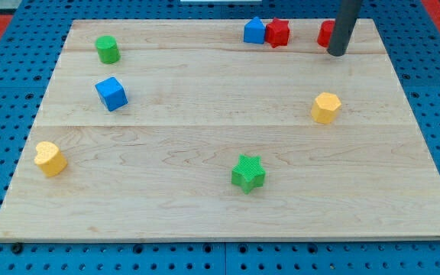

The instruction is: Push the red circle into the red star

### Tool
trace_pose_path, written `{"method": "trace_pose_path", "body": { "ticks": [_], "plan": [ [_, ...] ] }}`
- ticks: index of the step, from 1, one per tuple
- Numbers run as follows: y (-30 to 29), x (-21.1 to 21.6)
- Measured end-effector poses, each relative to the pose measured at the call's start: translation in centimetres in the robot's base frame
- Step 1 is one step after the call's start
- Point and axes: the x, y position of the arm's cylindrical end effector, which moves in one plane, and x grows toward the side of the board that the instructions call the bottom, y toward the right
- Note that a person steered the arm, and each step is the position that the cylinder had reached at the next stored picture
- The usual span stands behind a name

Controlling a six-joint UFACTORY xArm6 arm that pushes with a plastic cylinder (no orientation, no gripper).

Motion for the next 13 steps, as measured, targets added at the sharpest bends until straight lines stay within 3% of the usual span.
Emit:
{"method": "trace_pose_path", "body": {
  "ticks": [3,6,8,9,11,13],
  "plan": [
    [3.6,-3.4],
    [-5.5,-5.5],
    [1.6,-5.5],
    [2.3,-5.7],
    [-4.4,-6.9],
    [-7.0,-7.0]
  ]
}}
